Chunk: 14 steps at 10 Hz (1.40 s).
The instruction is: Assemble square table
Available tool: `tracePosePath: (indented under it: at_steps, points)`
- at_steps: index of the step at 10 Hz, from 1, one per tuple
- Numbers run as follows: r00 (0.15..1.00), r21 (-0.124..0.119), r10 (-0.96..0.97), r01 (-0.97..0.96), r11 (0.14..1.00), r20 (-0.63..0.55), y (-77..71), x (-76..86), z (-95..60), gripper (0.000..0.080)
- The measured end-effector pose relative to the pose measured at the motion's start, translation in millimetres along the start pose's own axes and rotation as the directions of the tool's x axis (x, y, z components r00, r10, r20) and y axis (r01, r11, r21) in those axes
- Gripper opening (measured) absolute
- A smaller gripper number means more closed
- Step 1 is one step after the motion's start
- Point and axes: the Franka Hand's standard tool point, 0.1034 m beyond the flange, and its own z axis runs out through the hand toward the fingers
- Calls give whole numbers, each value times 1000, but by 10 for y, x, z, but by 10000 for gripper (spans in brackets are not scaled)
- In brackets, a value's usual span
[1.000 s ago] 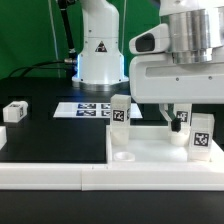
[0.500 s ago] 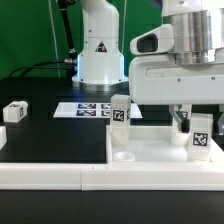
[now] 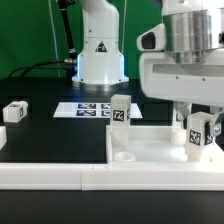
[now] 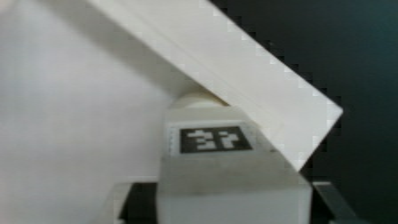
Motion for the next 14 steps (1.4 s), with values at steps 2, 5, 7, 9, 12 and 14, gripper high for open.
tracePosePath:
  at_steps: [2,5,7,9,12,14]
  points:
    - [940,13,338,-339,941,38,-4,7,16,292]
    - [817,17,573,-575,818,62,2,3,37,292]
    - [822,17,566,-567,823,61,-2,-21,40,292]
    - [963,30,269,-270,962,30,-21,-47,35,481]
    - [993,33,-119,118,992,20,-20,-97,77,636]
    - [962,35,-274,273,961,14,-15,-86,78,647]
